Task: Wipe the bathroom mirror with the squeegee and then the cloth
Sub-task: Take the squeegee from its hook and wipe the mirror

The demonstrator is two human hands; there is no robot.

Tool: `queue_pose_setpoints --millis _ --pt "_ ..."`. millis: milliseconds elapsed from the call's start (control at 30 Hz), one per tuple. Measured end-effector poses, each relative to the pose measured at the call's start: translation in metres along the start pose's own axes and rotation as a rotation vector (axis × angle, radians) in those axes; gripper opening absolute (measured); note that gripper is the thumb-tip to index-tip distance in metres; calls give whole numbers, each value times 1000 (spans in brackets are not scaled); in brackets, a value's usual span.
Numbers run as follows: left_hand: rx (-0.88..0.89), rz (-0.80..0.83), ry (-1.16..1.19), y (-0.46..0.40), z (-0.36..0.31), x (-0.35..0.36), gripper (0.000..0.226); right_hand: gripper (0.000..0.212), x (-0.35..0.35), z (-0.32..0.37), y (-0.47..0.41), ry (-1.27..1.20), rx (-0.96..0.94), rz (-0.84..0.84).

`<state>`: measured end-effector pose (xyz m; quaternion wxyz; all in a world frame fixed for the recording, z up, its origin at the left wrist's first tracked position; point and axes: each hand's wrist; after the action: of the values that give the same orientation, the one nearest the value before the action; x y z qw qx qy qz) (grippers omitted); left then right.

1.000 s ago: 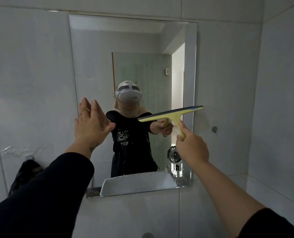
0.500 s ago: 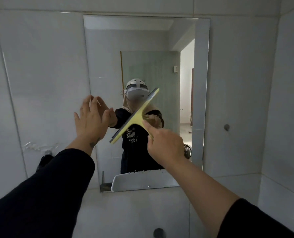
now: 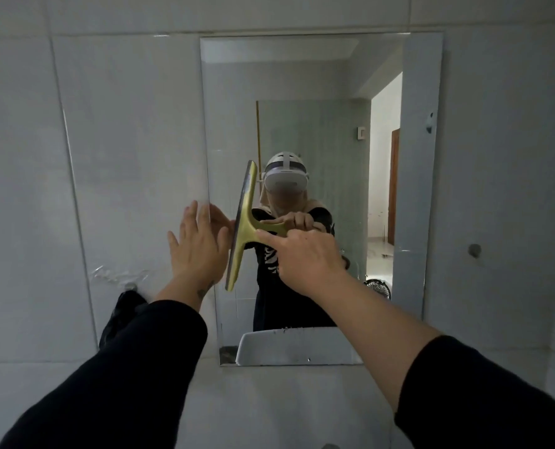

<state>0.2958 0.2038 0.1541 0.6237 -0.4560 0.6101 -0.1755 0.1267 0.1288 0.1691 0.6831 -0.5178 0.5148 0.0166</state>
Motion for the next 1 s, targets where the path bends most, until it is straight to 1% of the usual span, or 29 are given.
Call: queue_pose_setpoints --millis 100,233,400,567,700,800,1000 --pt "51 7 0 2 -11 8 64 62 -6 -23 2 22 42 -17" --pt "115 -7 -47 2 -31 16 66 59 -13 -58 14 15 141 -41" --pt "117 13 -83 -3 -44 30 70 50 -18 -97 32 -27 265 -24" --pt "117 14 -81 -5 -44 38 77 49 -12 -125 51 -63 409 -21" --pt "128 -10 -12 -5 -43 39 78 50 -4 -141 64 -161 535 -5" --pt "134 -7 27 -5 -40 36 78 51 2 -145 75 -289 657 27" --pt "138 -34 7 -3 -33 40 87 51 30 -133 93 -520 817 31"
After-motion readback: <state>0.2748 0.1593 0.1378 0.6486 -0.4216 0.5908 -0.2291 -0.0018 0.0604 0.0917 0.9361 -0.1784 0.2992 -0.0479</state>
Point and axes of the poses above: each hand's wrist, its own y-axis away from the middle knuckle, its own x-axis out of the palm, z = x × y, and after that the axes turned 14 degrees about x, right-handed
